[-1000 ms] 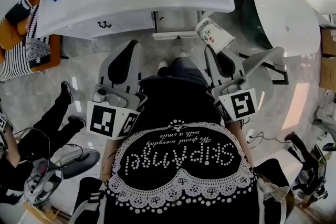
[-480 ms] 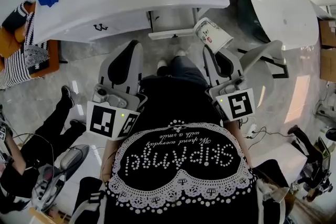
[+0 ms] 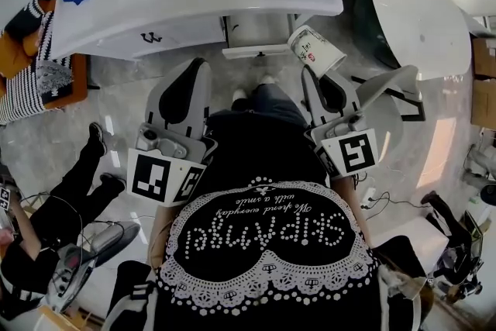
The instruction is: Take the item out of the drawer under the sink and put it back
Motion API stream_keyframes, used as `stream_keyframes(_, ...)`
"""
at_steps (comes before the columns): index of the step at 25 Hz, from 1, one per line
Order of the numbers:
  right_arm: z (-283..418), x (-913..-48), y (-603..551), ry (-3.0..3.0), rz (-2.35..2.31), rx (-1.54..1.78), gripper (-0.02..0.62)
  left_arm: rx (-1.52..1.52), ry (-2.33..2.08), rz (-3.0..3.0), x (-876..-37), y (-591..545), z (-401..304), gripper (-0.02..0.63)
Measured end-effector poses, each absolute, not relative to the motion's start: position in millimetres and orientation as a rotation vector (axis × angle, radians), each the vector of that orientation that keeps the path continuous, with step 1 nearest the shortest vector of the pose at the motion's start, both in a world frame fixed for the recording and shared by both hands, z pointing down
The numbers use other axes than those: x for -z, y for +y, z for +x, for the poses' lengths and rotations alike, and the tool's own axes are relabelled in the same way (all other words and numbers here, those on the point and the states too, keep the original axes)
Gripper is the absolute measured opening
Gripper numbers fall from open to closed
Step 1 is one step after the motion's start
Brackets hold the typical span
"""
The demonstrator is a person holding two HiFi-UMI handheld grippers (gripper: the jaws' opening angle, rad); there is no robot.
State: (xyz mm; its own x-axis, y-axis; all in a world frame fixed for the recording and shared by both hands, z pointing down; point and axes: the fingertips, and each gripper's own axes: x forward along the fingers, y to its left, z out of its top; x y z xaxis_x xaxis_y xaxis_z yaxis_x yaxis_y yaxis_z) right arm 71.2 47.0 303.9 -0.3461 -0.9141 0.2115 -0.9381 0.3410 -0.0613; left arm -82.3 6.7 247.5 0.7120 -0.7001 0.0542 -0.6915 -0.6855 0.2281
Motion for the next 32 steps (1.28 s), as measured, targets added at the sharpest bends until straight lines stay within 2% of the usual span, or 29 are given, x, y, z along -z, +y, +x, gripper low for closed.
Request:
stream_keyframes(21, 74.0, -309.1, 55.7, -2.452, 1.701, -0.291, 0.025, -0.003, -1.161, 2.707, -245.6, 3.8, -88.7, 0.003)
stream_keyframes(26, 75.9, -310.7, 58.4, -2.45, 1.708, -0.292, 0.025, 0.136, -1.066, 2.719, -233.7, 3.5, -98.9, 0.003)
stream_keyframes(32, 77.0, -310.7, 62.7, -2.443, 1.703, -0.292, 0.025, 0.003, -1.117, 2.797, -227.9, 0.0, -118.5, 0.003)
